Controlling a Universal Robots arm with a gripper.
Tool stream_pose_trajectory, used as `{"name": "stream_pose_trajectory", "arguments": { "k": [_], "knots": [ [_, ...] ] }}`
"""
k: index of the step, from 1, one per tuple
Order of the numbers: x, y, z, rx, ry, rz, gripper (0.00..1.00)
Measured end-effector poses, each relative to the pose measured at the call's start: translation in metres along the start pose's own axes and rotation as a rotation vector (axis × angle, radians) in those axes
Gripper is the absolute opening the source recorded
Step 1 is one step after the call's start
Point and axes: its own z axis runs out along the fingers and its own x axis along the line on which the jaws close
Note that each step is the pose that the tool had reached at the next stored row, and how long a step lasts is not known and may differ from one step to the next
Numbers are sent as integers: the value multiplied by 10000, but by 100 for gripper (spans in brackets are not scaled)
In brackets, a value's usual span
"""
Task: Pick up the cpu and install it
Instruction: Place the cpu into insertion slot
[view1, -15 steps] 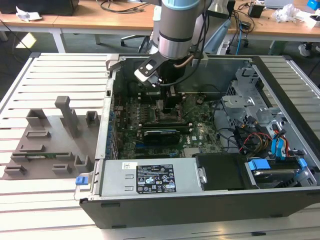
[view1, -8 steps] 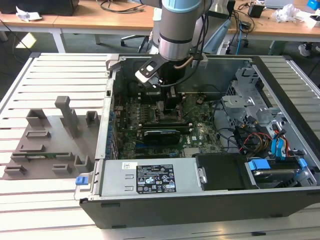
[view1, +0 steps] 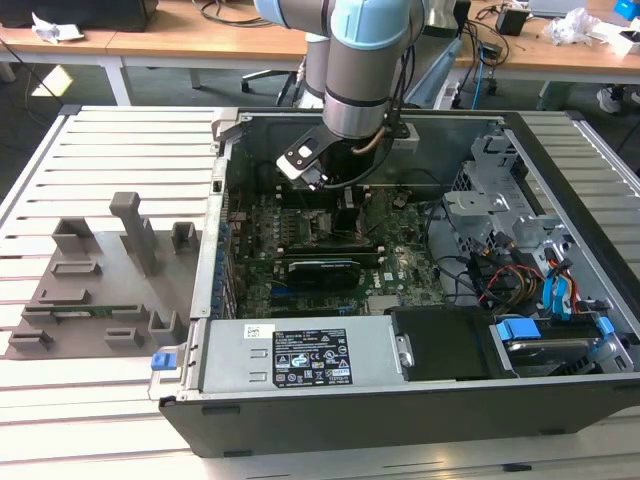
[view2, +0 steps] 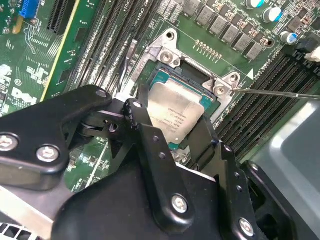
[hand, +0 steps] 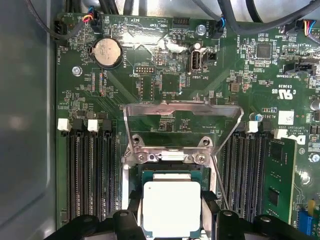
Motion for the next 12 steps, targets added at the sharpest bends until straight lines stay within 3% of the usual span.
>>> {"name": "stream_pose_trajectory", "arguments": {
  "k": [2,3,6,8,12],
  "knots": [
    [0,0,1,-1,1,0,56],
    [0,0,1,0,1,0,62],
    [0,0,-12,-2,2,-2,62],
    [2,-5,-112,-1,0,-1,62],
    [39,-7,-188,0,0,-2,61]
  ]
}}
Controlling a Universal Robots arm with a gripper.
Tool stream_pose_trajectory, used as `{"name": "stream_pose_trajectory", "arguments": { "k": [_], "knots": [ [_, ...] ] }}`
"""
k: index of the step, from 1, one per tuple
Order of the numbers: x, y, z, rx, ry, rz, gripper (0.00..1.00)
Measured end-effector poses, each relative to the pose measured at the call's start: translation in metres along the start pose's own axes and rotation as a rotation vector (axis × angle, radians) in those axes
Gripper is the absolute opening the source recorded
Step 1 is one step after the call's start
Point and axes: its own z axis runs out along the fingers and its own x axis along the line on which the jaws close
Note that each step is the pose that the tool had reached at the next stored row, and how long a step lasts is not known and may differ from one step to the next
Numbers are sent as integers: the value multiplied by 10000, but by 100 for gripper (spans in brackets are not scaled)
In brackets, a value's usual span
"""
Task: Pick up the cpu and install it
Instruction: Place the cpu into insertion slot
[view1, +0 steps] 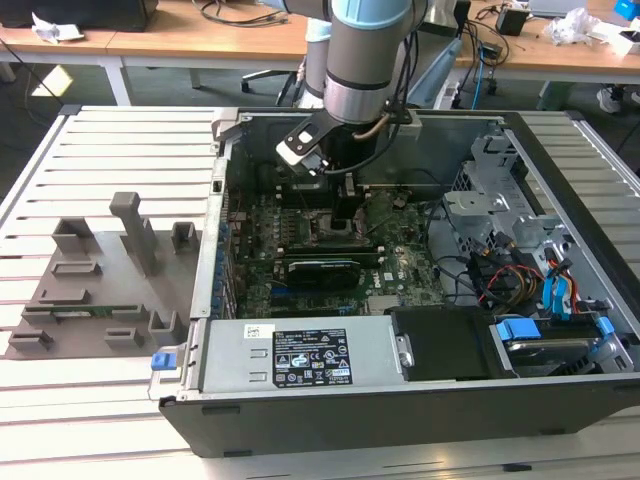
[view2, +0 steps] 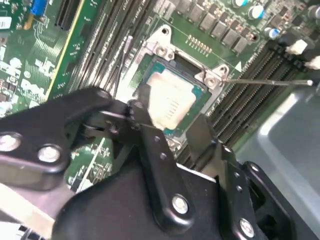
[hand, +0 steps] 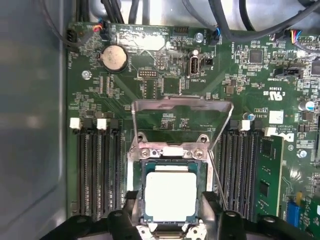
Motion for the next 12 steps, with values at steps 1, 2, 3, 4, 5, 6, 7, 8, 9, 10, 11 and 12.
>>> {"name": "stream_pose_trajectory", "arguments": {
  "k": [1,2,3,4,5,6,7,8,9,10,11,12],
  "knots": [
    [6,-1,-22,-1,0,0,54],
    [8,-1,-54,-1,0,-2,42],
    [6,-4,-104,0,-1,-1,36],
    [4,-6,-156,0,0,0,29],
    [2,-8,-210,-2,1,-1,24],
    [0,-10,-238,-1,0,0,18],
    [-1,-11,-268,-1,-1,0,11],
    [-5,-14,-333,-1,-1,0,11],
    [-8,-17,-397,-1,0,1,11],
    [-12,-20,-481,0,0,0,11],
    [-15,-23,-543,-1,1,0,11],
    [-18,-24,-582,-1,0,0,11]
  ]
}}
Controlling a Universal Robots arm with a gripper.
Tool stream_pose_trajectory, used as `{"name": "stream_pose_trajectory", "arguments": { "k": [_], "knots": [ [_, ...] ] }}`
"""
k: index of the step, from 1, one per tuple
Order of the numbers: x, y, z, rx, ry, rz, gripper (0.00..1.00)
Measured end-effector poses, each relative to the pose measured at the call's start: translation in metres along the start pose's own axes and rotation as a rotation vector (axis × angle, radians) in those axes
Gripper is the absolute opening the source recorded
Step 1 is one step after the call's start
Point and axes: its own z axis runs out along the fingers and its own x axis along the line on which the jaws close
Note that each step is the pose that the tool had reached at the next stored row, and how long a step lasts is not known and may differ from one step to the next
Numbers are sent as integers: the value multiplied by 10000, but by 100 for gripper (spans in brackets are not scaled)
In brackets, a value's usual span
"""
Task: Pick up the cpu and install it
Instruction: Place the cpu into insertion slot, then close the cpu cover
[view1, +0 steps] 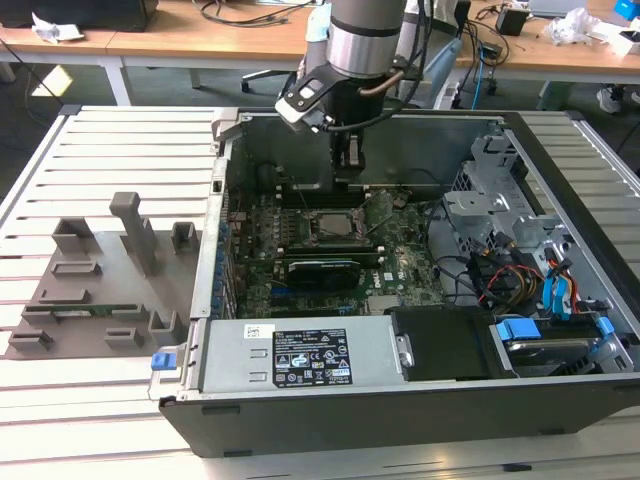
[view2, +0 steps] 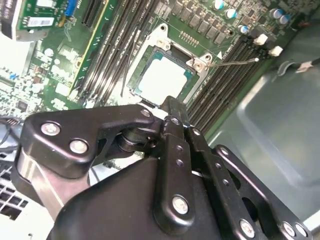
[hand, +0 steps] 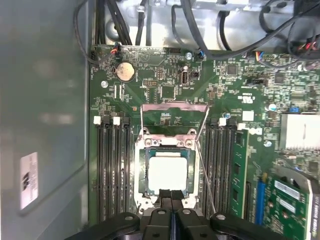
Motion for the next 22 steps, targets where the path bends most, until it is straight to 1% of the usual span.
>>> {"name": "stream_pose_trajectory", "arguments": {
  "k": [1,3,4,18,22],
  "knots": [
    [-1,-1,-29,0,0,1,11],
    [-6,-5,-121,-1,1,0,11],
    [-7,-6,-141,0,-1,0,11],
    [-8,-4,-146,0,9,-1,11],
    [-9,43,-148,0,9,0,11]
  ]
}}
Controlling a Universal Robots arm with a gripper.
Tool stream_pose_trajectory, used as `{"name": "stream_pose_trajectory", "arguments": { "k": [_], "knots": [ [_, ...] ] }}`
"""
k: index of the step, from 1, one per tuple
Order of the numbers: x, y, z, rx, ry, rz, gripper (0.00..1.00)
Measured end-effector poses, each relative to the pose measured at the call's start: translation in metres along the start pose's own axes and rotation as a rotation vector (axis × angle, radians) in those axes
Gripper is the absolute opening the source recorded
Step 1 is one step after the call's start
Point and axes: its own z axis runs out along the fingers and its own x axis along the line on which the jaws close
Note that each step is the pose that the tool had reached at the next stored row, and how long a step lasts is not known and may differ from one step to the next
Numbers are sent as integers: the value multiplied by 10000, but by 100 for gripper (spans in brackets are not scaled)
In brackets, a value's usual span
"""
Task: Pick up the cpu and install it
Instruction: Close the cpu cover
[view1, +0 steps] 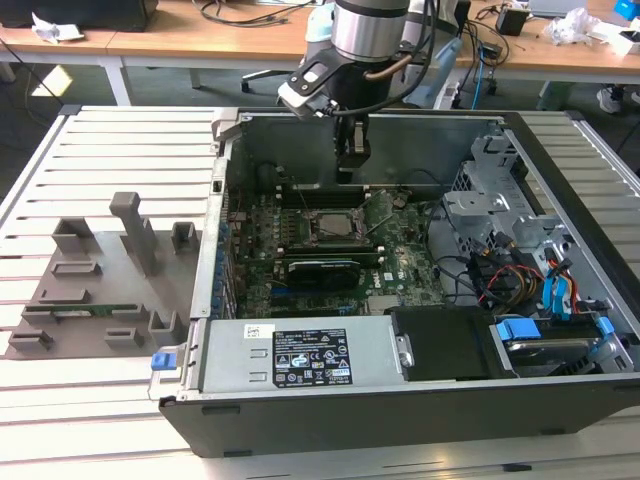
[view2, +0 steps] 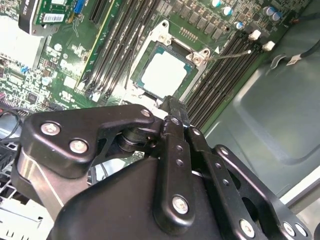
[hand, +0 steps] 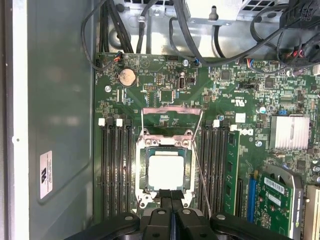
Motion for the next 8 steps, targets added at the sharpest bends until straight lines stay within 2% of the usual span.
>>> {"name": "stream_pose_trajectory", "arguments": {
  "k": [6,8],
  "knots": [
    [-2,99,-3,0,-6,-1,11],
    [-2,151,-5,1,-8,-3,11]
  ]
}}
